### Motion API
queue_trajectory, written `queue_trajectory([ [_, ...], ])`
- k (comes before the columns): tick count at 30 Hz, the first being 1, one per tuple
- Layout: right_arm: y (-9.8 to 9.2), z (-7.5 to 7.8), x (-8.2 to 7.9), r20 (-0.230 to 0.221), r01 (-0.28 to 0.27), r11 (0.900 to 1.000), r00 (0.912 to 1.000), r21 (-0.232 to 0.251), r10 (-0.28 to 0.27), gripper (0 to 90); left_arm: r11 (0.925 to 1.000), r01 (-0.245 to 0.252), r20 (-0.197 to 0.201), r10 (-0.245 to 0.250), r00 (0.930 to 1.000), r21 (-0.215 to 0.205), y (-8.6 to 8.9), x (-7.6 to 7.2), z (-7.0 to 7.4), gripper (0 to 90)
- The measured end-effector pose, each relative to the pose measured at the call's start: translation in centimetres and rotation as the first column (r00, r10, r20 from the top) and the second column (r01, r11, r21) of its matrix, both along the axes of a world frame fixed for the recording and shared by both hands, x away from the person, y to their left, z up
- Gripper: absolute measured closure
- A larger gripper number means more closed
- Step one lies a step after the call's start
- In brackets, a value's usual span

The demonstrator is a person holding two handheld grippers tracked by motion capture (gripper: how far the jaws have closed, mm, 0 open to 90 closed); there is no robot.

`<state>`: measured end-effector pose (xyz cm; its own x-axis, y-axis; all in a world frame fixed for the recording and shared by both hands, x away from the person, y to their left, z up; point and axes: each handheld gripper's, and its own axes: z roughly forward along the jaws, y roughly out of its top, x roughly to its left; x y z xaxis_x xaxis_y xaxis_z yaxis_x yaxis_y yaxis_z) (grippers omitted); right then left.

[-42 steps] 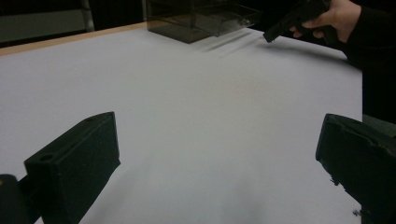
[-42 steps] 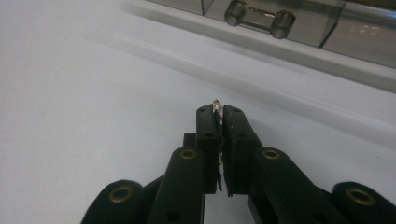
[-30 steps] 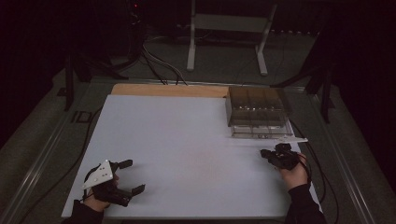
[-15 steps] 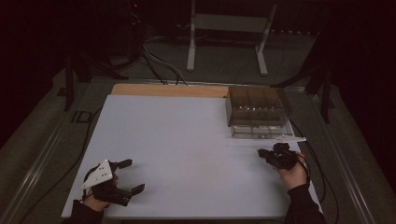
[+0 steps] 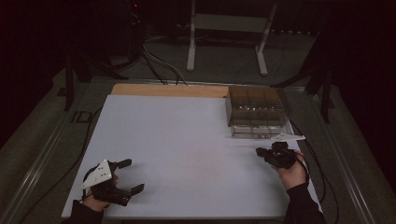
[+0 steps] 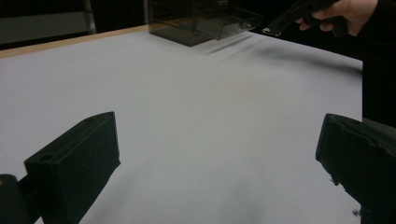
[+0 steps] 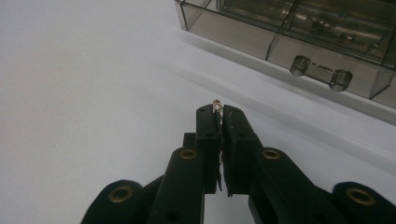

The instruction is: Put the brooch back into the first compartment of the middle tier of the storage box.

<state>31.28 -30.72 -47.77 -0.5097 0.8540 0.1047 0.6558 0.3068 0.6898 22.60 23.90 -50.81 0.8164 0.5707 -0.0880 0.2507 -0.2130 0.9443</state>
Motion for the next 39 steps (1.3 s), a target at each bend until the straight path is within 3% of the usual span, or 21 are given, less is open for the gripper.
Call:
queue_trajectory([
  [16,0.7,1.4,0.4,0.021,-0.02,0.999,0.9996,0.027,0.019,86.1,0.9999,-0.003,0.0,0.003,1.0,-0.011,0.0,0.0,0.1,0.3],
  [39,2.0,3.4,1.5,0.052,-0.061,0.998,0.9969,0.021,0.06,86.1,1.0,0.001,-0.001,-0.001,1.0,-0.005,0.0,0.0,0.1,0.3],
])
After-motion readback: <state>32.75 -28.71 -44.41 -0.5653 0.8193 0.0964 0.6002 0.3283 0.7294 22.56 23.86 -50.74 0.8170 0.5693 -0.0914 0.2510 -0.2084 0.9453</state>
